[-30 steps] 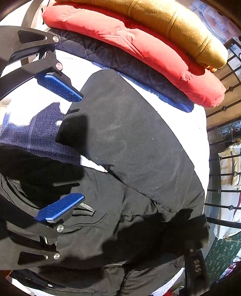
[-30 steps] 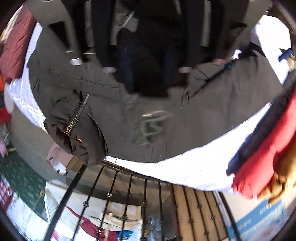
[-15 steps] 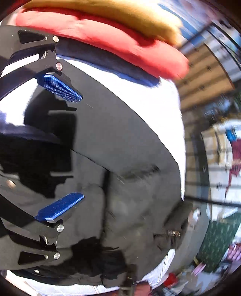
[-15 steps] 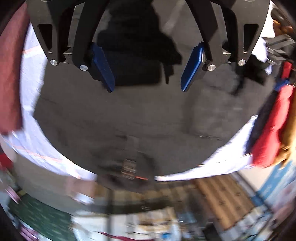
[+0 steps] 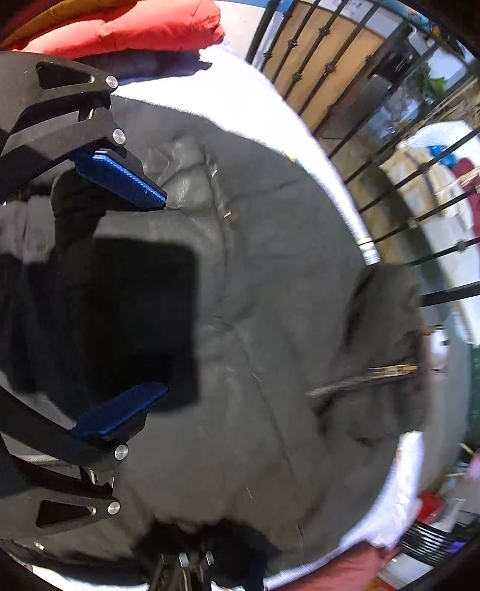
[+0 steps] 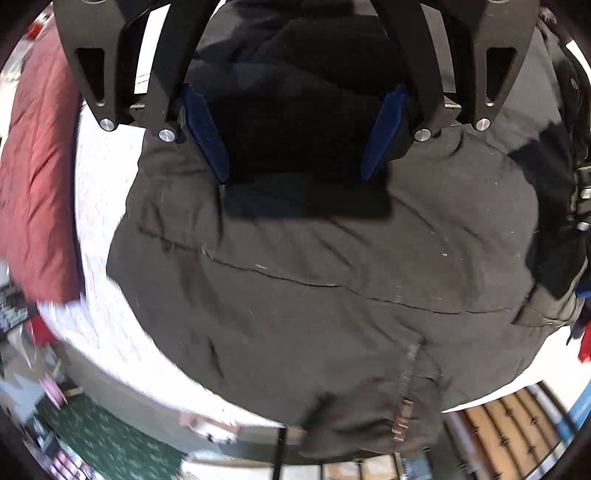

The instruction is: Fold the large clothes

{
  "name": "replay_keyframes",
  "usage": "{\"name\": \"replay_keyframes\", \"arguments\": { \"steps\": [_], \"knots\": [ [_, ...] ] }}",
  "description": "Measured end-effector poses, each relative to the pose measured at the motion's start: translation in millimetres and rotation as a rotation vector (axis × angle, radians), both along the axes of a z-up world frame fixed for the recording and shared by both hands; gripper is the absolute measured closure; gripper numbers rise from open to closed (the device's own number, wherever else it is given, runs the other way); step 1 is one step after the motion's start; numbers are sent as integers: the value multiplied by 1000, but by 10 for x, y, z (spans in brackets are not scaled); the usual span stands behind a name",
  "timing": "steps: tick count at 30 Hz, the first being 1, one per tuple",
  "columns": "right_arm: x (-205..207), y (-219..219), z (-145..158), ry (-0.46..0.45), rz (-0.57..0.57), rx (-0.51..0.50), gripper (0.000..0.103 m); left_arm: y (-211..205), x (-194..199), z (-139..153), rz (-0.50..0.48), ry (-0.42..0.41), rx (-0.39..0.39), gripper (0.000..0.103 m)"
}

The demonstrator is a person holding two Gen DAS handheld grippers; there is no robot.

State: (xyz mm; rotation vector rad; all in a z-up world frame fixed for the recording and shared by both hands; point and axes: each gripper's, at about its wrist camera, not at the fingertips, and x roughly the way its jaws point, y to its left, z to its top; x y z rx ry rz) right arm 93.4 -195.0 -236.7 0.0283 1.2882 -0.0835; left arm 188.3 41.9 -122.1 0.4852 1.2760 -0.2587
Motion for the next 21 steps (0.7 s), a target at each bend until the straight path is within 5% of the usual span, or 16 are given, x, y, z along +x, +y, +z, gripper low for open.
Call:
{"name": "replay_keyframes", "arguments": {
  "steps": [14, 18, 21],
  "knots": [
    [162, -12, -288, 48, 34, -67, 23, -34, -31, -384, 10, 59, 27, 5],
    [253, -1, -263, 64, 19, -75, 23, 71, 5, -281, -14, 70, -6, 5],
    [292, 66, -184, 70, 4, -97, 23, 253, -97, -17, 30, 4, -48, 6]
  ]
}}
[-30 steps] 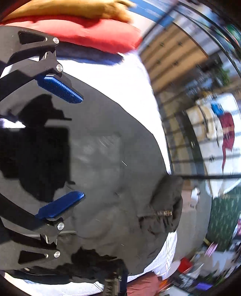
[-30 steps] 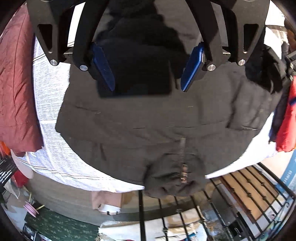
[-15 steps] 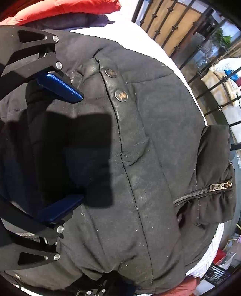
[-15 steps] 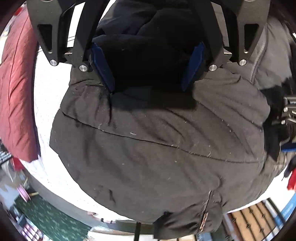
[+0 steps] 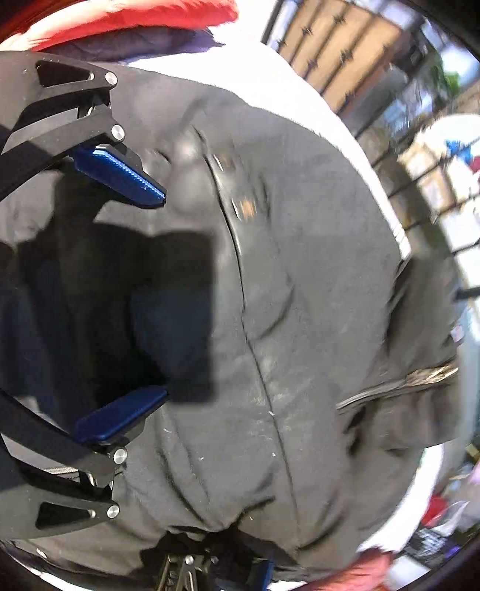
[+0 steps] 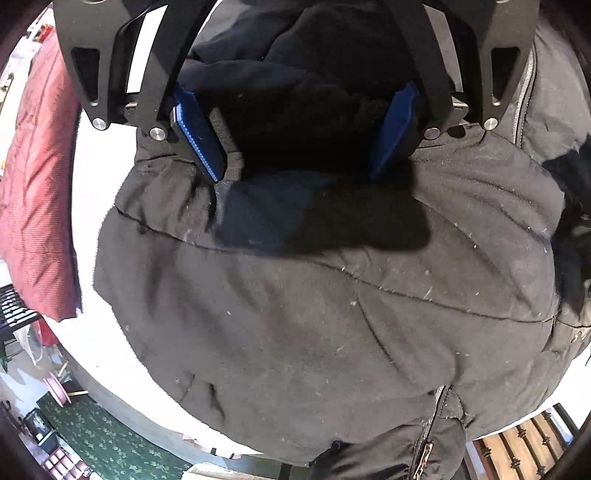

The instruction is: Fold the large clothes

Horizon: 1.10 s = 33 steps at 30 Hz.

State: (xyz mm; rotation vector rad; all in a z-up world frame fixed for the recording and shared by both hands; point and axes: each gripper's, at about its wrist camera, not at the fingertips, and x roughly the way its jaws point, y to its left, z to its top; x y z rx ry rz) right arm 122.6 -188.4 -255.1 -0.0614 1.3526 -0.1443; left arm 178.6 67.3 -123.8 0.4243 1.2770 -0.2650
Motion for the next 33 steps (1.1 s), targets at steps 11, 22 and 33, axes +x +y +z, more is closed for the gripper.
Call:
{"name": "replay_keyframes", "arguments": {
  "steps": [11, 22, 33],
  "knots": [
    [-527, 105, 477, -105, -141, 167, 23, 1555, -986, 822, 300, -143, -151, 6],
    [-833, 439, 604, -83, -62, 209, 23, 3243, -1269, 973, 457, -154, -189, 6],
    [-1085, 465, 636, -55, -90, 227, 22, 2859, -1129, 379, 257, 74, -276, 8]
  ]
}}
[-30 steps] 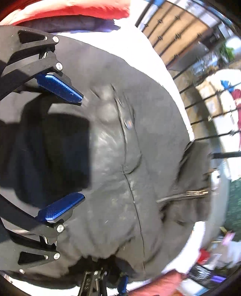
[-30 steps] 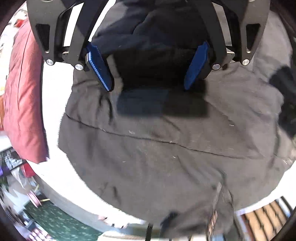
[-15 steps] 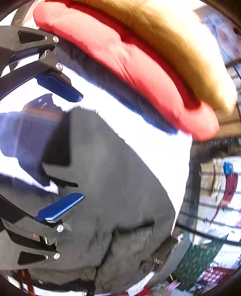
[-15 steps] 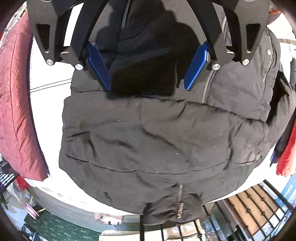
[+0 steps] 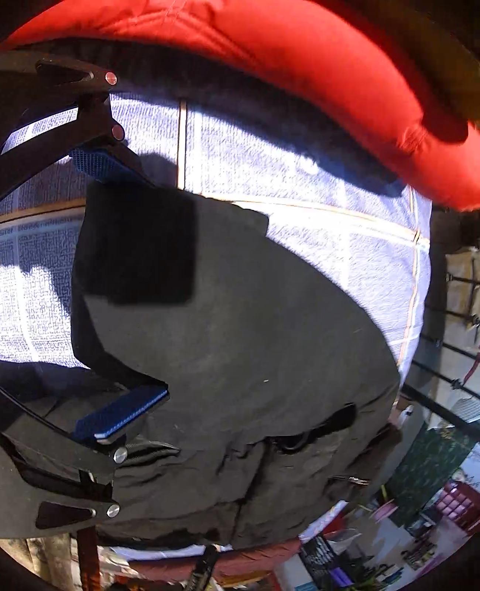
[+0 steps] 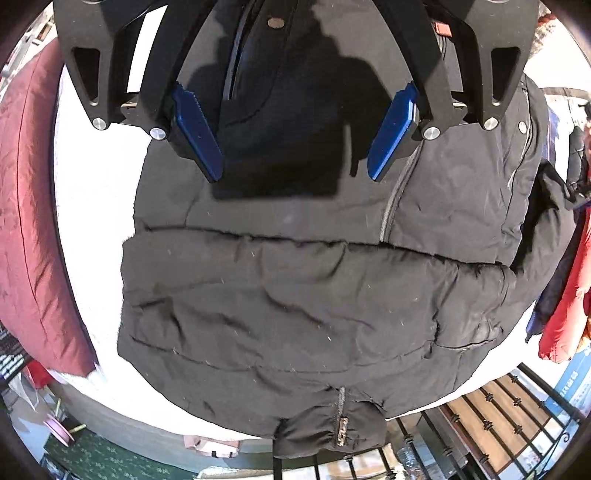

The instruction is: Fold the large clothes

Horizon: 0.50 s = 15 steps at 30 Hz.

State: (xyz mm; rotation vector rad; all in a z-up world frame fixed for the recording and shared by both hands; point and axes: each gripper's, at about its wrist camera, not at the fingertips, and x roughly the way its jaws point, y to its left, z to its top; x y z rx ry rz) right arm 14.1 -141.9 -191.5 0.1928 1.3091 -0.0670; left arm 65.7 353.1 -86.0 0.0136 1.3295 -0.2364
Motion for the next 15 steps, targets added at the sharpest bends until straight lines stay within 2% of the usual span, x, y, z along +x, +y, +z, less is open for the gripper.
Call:
{"name": "replay_keyframes", "arguments": {
  "steps": [1, 2, 3, 5, 7, 10, 11, 13, 15],
  "knots": [
    [-25, -12, -9, 5, -7, 0, 23, -50, -33, -42, -17, 0, 17, 19],
    [-57, -27, -24, 11, -18, 1, 23, -86, -52, -78, -25, 1, 45, 38],
    [-75, -37, -35, 15, -24, 2, 23, -82, -60, -78, -23, 1, 68, 46],
    [-110, -60, -50, 22, -40, -4, 23, -52, -33, -7, -7, -10, 82, 70],
    [-121, -76, -49, 18, -48, 1, 23, -11, 25, 178, 12, -31, 73, 80],
    [-103, -75, -32, 11, -48, 10, 23, -24, 169, 663, 3, -142, 101, 85],
    [-90, -71, -15, 5, -47, 13, 23, -20, 260, 929, 9, -199, 96, 85],
    [-65, -69, 19, -8, -47, 27, 23, -16, 427, 1316, 20, -261, 70, 86],
    [-45, -72, 57, -24, -50, 46, 23, -69, 582, 1579, 9, -301, 88, 86]
  ]
}}
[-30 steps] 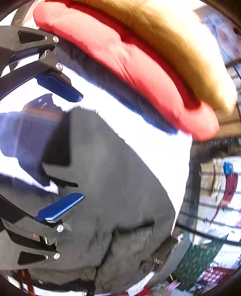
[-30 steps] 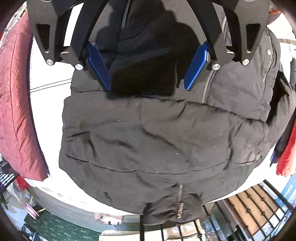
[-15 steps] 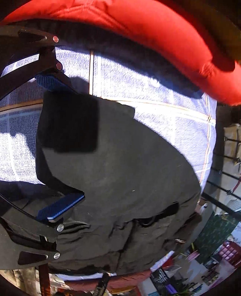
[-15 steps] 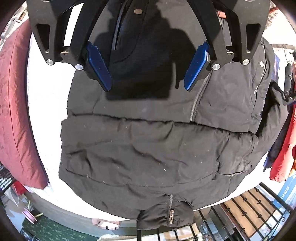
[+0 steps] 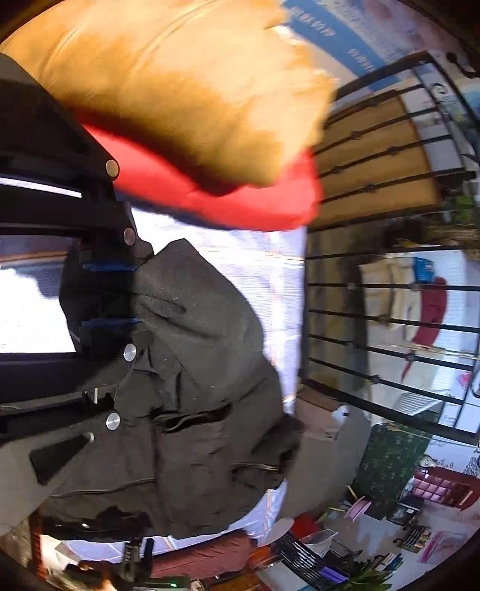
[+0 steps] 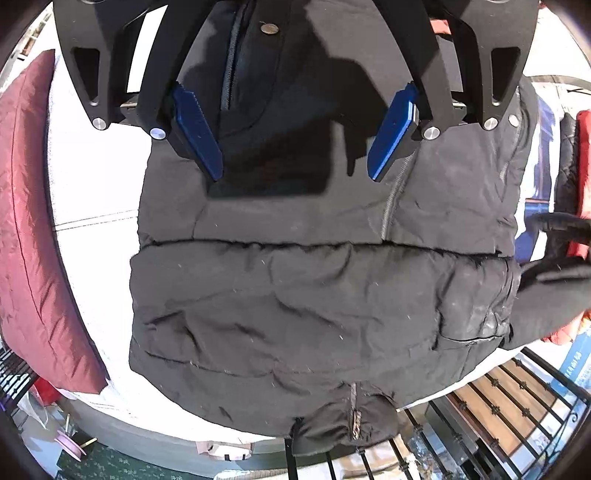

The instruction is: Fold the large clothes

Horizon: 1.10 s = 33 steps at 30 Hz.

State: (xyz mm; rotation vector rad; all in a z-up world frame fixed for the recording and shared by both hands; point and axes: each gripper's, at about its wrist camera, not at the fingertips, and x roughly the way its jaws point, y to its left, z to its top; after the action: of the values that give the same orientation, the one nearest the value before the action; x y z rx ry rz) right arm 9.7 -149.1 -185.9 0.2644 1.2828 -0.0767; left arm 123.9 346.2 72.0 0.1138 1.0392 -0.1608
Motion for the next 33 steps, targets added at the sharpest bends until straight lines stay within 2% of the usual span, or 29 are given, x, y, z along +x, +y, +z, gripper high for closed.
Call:
{"name": "replay_keyframes", "arguments": {
  "steps": [3, 6, 9, 11, 13, 15, 18, 19, 20, 22, 25, 27, 29, 33],
  "knots": [
    [2, -22, 24, -16, -7, 23, 22, -174, 171, 140, -40, -9, 61, 86],
    [-52, -82, 15, -23, -22, 43, 23, -334, 229, 9, -49, 48, 121, 86],
    [-122, -135, -6, -19, -39, 52, 23, -430, 230, -167, -19, 128, 102, 86],
    [-156, -190, -11, -15, -52, 63, 23, -667, 206, -205, -26, 159, 97, 86],
    [-199, -248, -36, -12, -64, 66, 23, -1051, 163, -136, -114, 156, 104, 85],
    [-243, -295, -55, -11, -77, 72, 23, -1467, 115, -88, -194, 150, 102, 81],
    [-273, -371, -91, -5, -102, 83, 23, -2106, 74, -132, -246, 178, 41, 61],
    [-282, -403, -95, -3, -114, 90, 23, -2319, 79, -181, -251, 201, -16, 51],
    [-292, -438, -98, -3, -127, 97, 23, -2536, 75, -235, -262, 224, -63, 36],
    [-324, -540, -84, -6, -168, 114, 23, -2881, 37, -298, -278, 244, -97, 21],
    [-383, -676, -46, -12, -217, 115, 23, -3362, -147, -394, -337, 273, -156, 21],
    [-422, -742, -12, -18, -232, 103, 23, -3476, -272, -390, -348, 259, -165, 21],
    [-453, -767, 29, -26, -225, 97, 23, -3397, -322, -380, -324, 234, -161, 20],
    [-391, -630, 60, -37, -178, 109, 23, -2772, -291, -294, -196, 177, -202, 21]
  ]
}}
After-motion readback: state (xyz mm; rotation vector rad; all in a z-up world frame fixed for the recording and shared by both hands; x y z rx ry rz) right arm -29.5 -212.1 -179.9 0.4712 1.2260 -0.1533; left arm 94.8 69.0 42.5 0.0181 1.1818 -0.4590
